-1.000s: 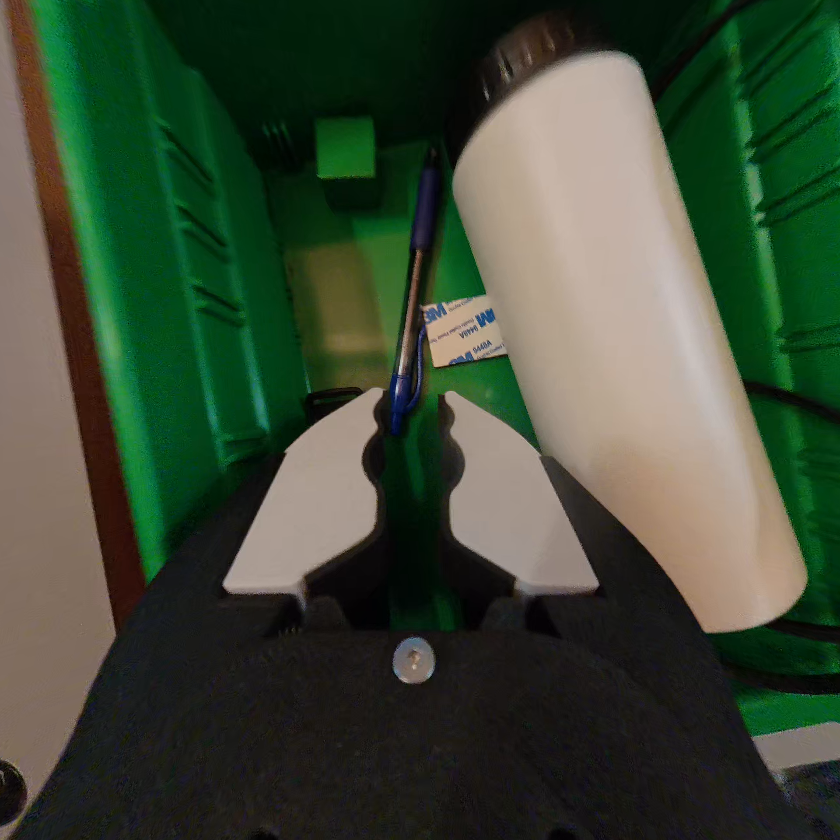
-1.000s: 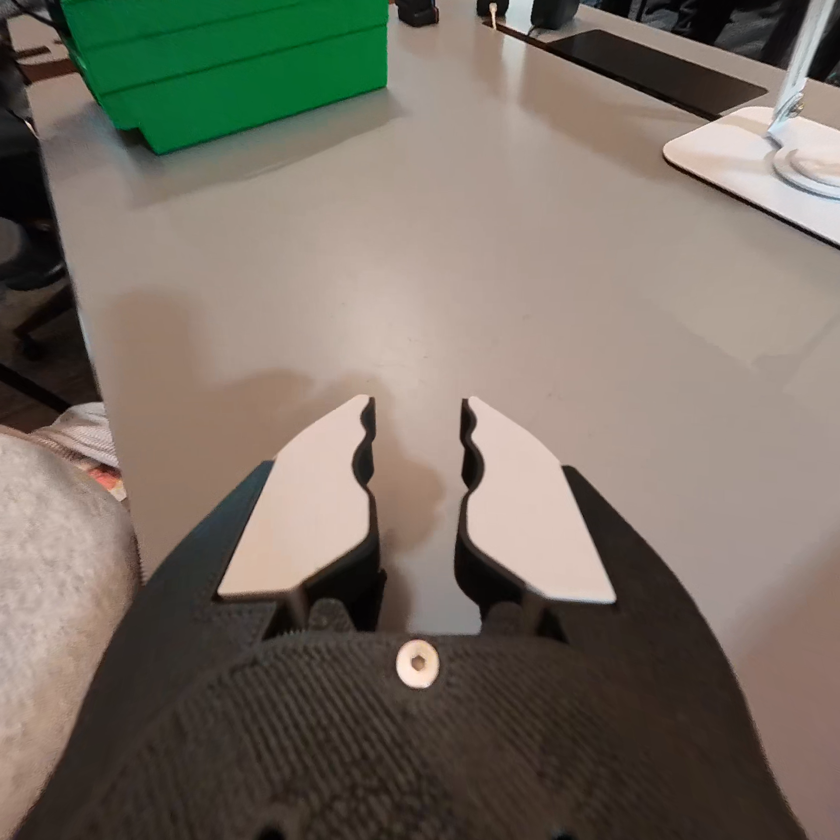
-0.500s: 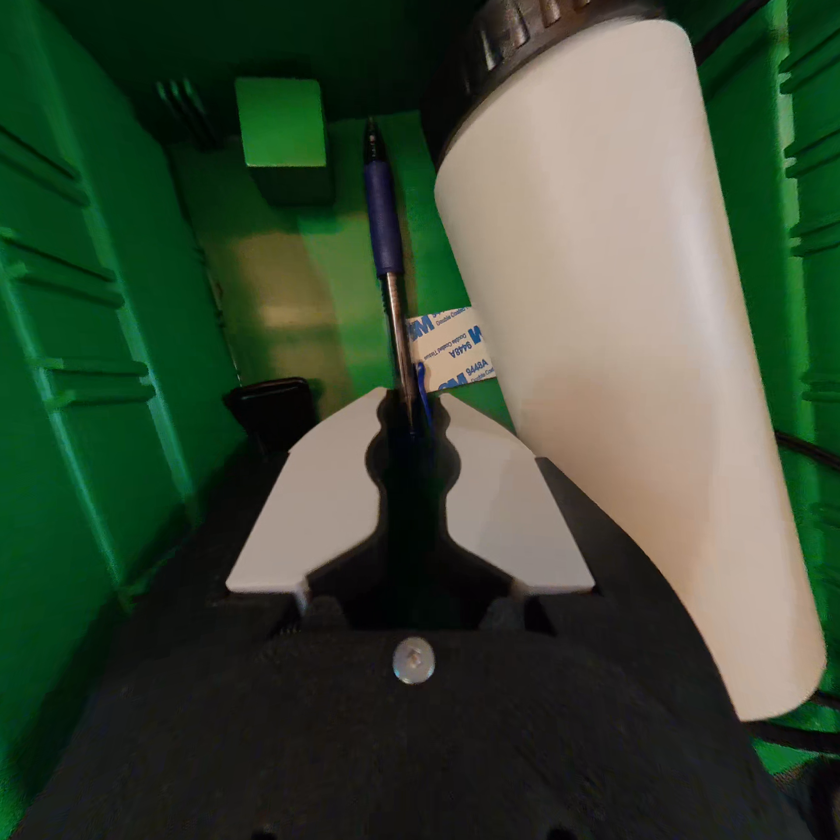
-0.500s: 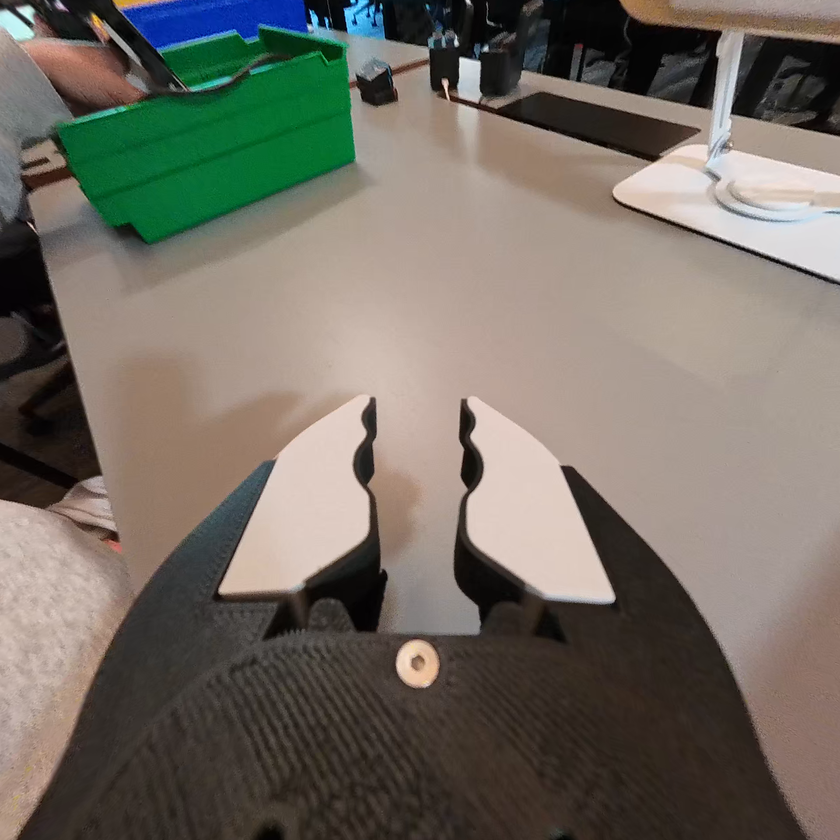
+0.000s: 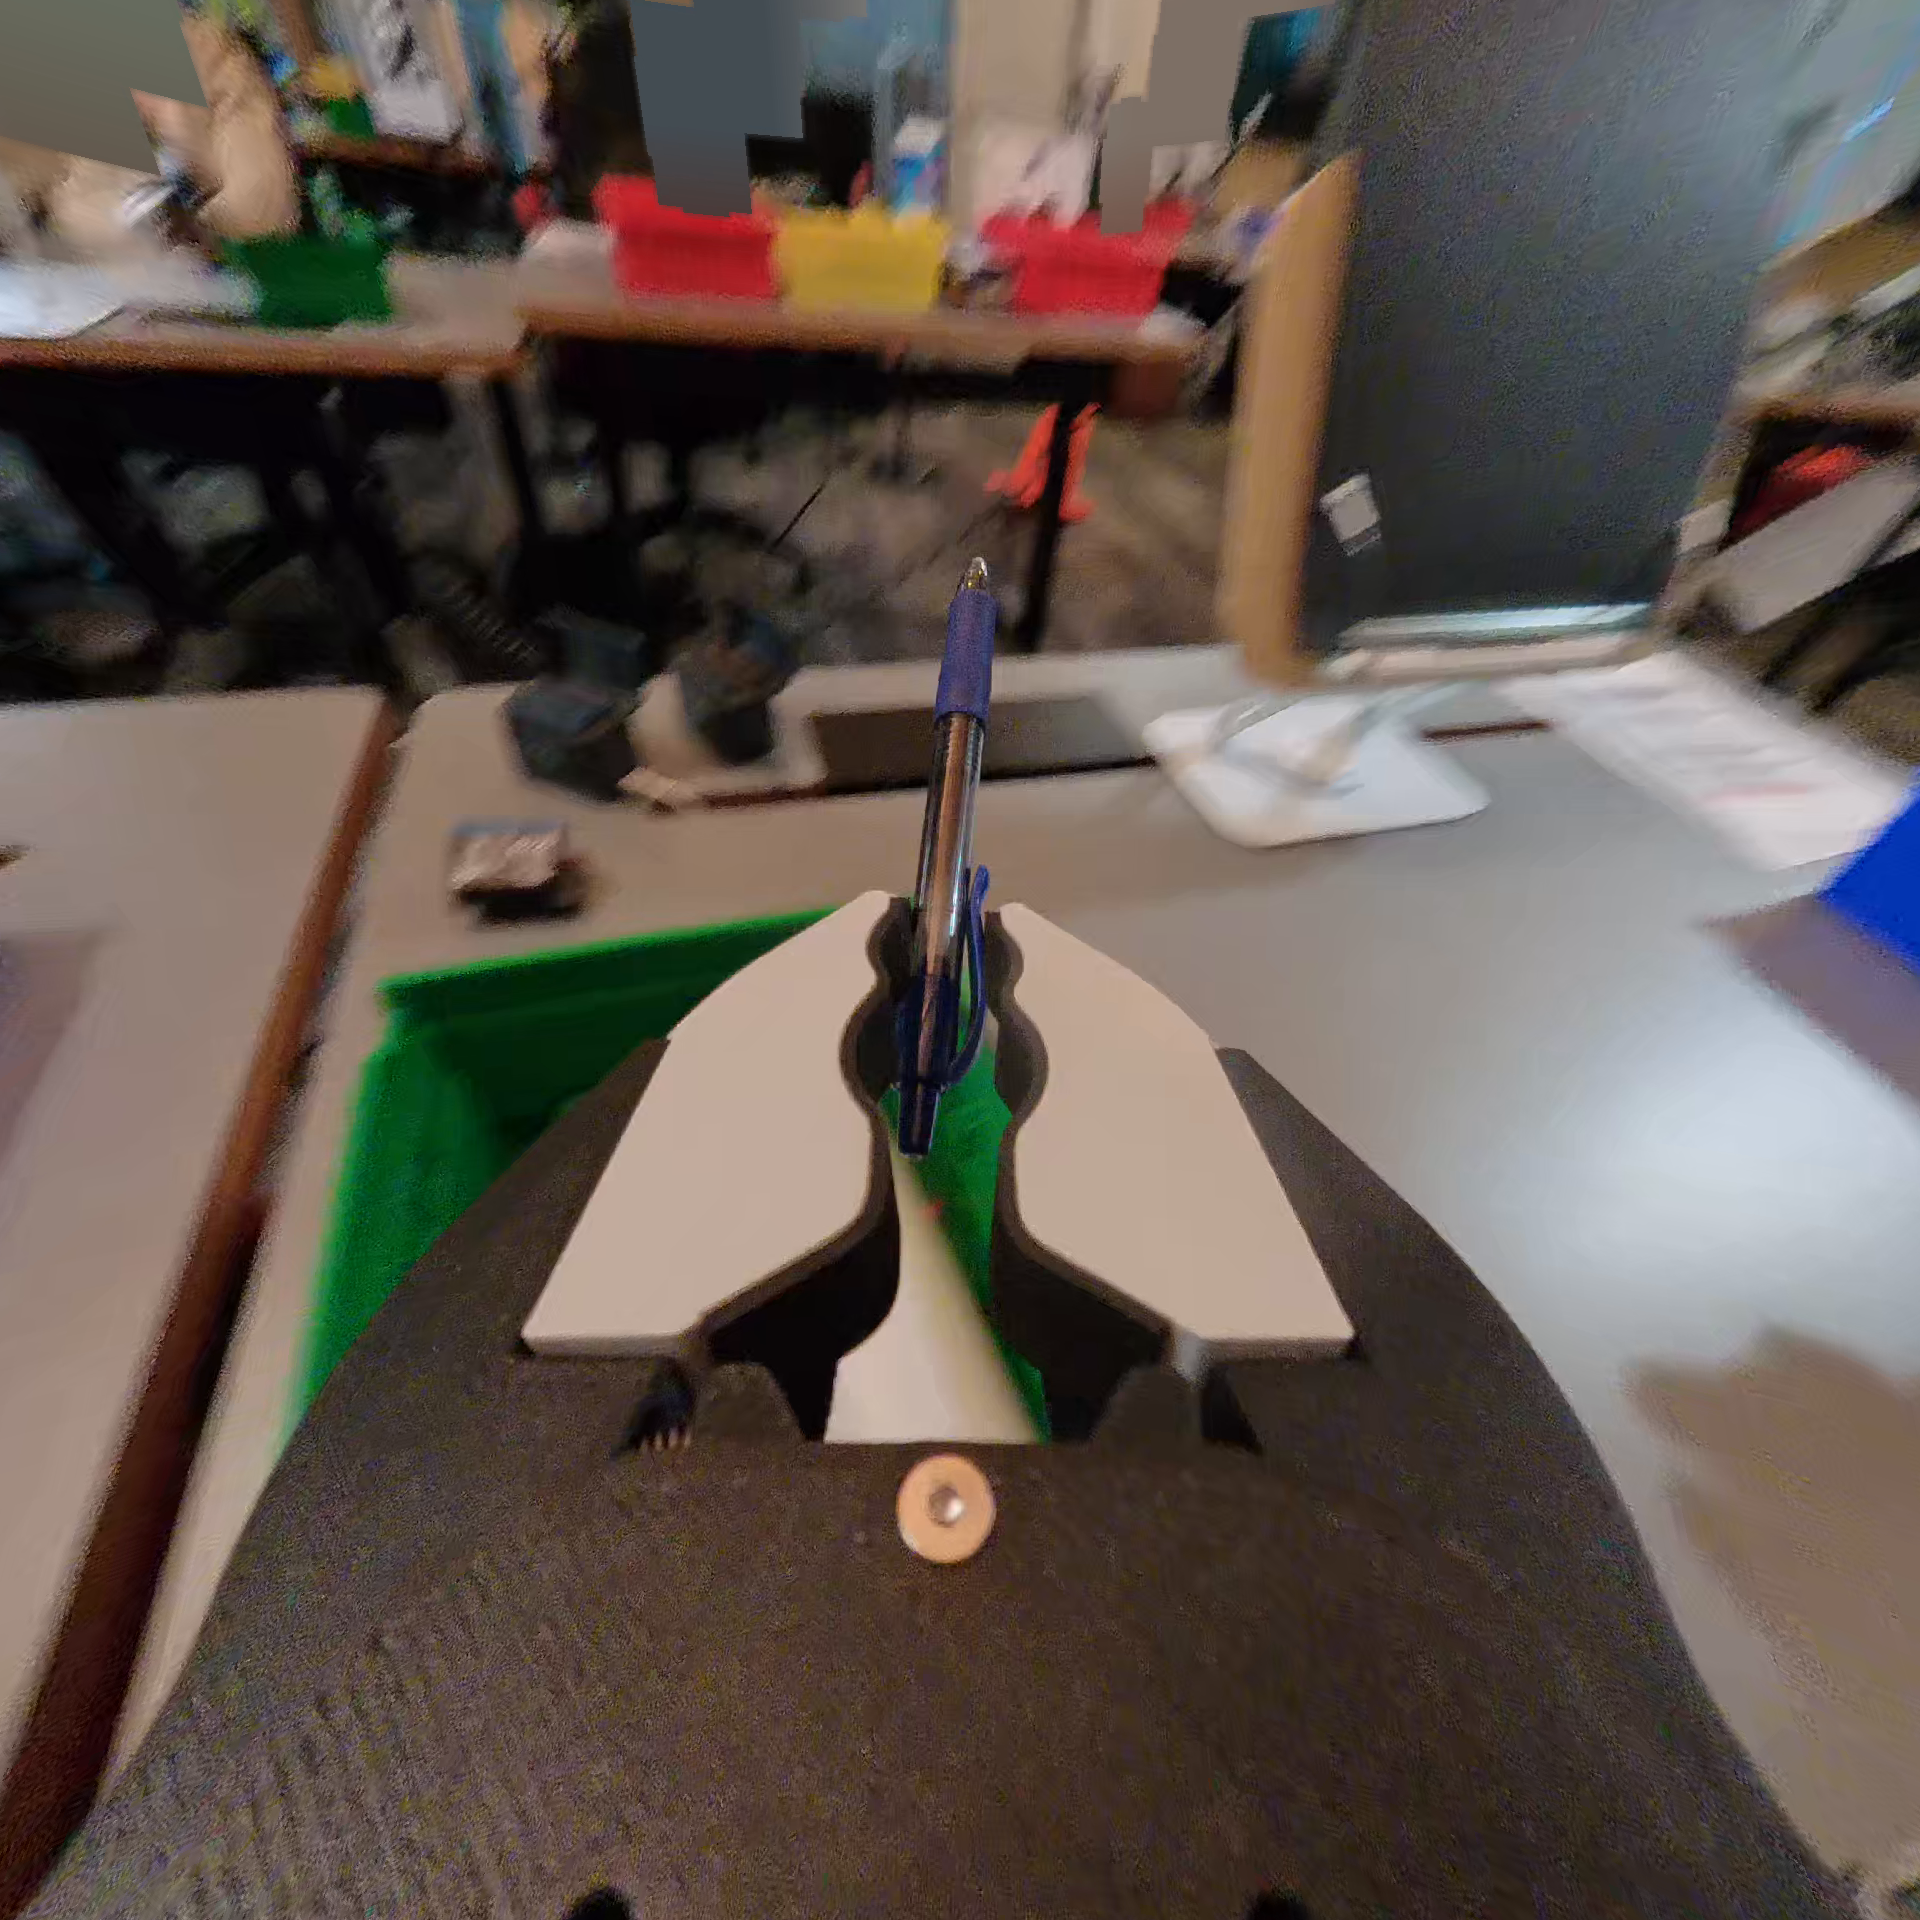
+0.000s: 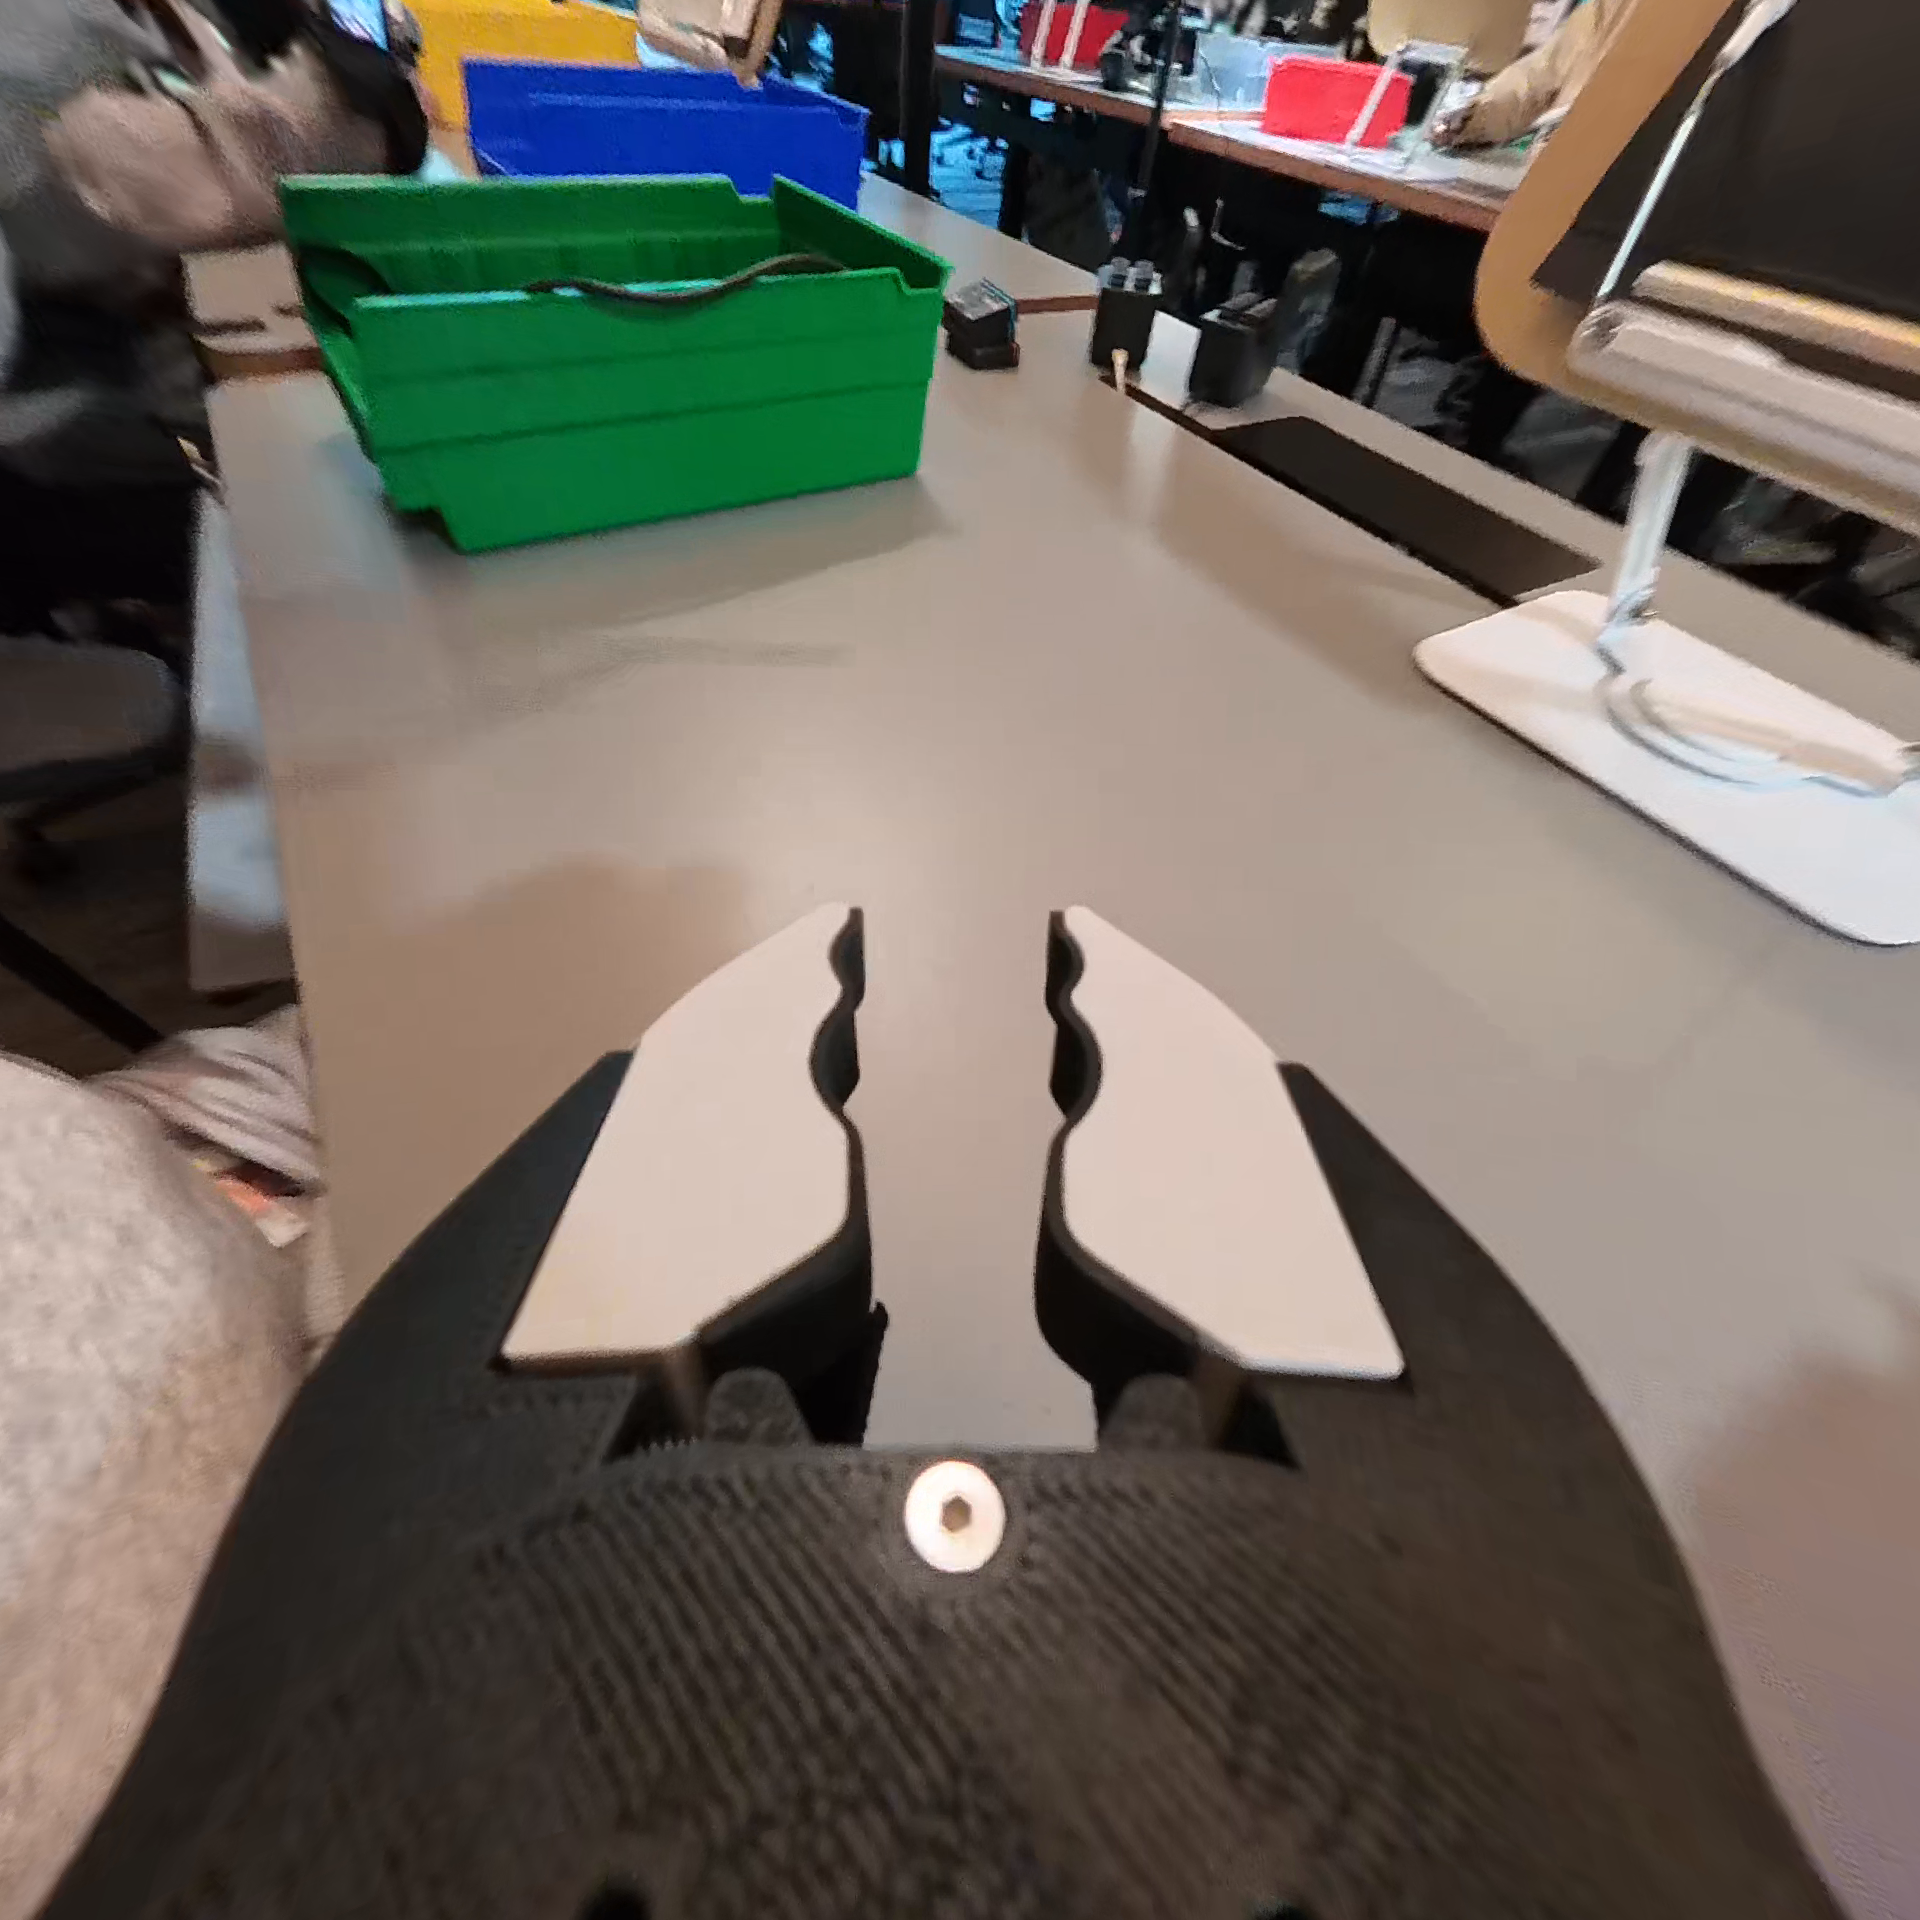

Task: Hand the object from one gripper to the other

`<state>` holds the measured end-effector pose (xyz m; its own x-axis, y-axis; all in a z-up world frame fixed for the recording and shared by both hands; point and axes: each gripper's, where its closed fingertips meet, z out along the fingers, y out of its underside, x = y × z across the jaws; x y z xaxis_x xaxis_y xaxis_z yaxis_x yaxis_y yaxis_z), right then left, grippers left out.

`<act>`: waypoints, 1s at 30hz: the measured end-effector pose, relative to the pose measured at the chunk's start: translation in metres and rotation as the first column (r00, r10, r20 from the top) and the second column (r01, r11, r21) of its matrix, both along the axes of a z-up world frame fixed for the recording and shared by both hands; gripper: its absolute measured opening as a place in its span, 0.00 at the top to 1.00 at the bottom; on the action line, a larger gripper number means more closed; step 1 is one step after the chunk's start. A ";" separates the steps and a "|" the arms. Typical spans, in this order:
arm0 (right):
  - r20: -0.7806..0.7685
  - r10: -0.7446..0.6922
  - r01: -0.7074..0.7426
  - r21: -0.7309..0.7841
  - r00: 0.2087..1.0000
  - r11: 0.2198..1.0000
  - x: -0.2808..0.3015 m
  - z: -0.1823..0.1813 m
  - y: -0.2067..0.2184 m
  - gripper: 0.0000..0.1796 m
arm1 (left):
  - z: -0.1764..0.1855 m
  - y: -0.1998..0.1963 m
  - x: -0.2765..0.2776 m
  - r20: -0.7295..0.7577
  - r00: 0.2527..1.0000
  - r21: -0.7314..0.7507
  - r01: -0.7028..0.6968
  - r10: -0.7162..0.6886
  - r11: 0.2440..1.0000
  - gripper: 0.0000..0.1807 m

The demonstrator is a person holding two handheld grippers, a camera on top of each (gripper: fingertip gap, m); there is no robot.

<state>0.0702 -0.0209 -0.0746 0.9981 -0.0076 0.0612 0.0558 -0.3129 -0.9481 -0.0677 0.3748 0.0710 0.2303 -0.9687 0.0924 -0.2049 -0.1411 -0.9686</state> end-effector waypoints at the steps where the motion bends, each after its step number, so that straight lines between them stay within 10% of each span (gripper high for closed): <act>1: -0.034 0.019 -0.019 0.007 0.999 1.000 -0.006 -0.002 0.000 0.81 | 0.012 -0.023 0.006 0.061 0.997 -0.009 0.049 -0.048 0.999 0.93; 8: -0.104 0.106 -0.095 0.108 0.989 0.990 -0.032 0.009 -0.003 0.78 | 0.010 -0.210 0.074 0.358 0.819 -0.251 0.547 -0.448 0.799 0.93; 13: -0.116 0.011 0.007 0.156 0.993 0.988 -0.009 0.015 -0.011 0.78 | -0.036 -0.298 0.106 0.359 0.769 -0.375 0.638 -0.529 0.673 0.92; 22: -0.382 -0.048 0.152 0.245 0.923 0.958 0.026 0.018 -0.023 0.79 | -0.098 -0.374 0.106 0.471 0.661 -0.491 0.746 -0.584 0.450 0.92; 30: -0.156 -0.222 0.225 0.002 0.962 0.974 0.047 -0.019 -0.028 0.79 | -0.124 -0.374 0.108 0.439 0.657 -0.528 0.740 -0.613 0.416 0.93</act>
